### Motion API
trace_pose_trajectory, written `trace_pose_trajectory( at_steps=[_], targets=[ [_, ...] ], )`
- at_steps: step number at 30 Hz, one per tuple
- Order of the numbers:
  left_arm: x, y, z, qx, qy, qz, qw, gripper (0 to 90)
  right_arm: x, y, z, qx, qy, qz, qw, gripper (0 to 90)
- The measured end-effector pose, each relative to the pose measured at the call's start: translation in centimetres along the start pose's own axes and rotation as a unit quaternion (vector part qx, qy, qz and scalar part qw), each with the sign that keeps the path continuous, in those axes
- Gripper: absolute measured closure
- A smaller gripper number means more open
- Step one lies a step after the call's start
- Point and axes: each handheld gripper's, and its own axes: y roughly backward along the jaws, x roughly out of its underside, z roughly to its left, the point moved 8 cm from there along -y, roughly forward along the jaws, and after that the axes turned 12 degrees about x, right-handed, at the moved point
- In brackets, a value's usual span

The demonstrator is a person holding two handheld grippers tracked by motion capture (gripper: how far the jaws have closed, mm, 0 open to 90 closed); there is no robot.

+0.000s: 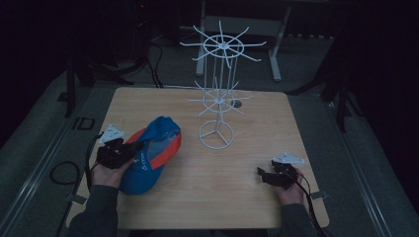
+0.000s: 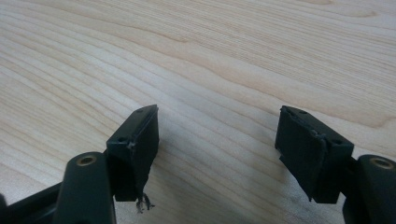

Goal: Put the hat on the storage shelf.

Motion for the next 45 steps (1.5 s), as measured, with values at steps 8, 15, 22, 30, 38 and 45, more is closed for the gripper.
trace_pose_trajectory(
  at_steps=[8,15,22,30,38,45],
  targets=[
    [-1.0,0.3,0.5,-0.002,-0.013,-0.005,0.9999,89.3,0.0,0.0,0.0,0.000,0.000,0.000,1.0000,30.2],
    [-1.8,0.5,0.6,0.002,-0.021,-0.014,0.9997,89.3,0.0,0.0,0.0,0.000,0.000,0.000,1.0000,30.2],
    [-2.7,0.5,0.6,0.012,-0.031,-0.021,0.9992,89.3,0.0,0.0,0.0,0.000,0.000,0.000,1.0000,30.2],
    [-3.6,0.8,0.6,0.024,-0.031,-0.038,0.9985,89.3,0.0,0.0,0.0,0.000,0.000,0.000,1.0000,30.1],
    [-4.8,1.5,0.8,0.030,-0.031,-0.054,0.9976,89.3,0.0,0.0,0.0,0.000,0.000,0.000,1.0000,30.1],
    [-5.5,1.8,0.9,0.039,-0.031,-0.067,0.9966,89.3,0.0,0.0,0.0,0.000,0.000,-0.001,1.0000,30.1]
  ],
)
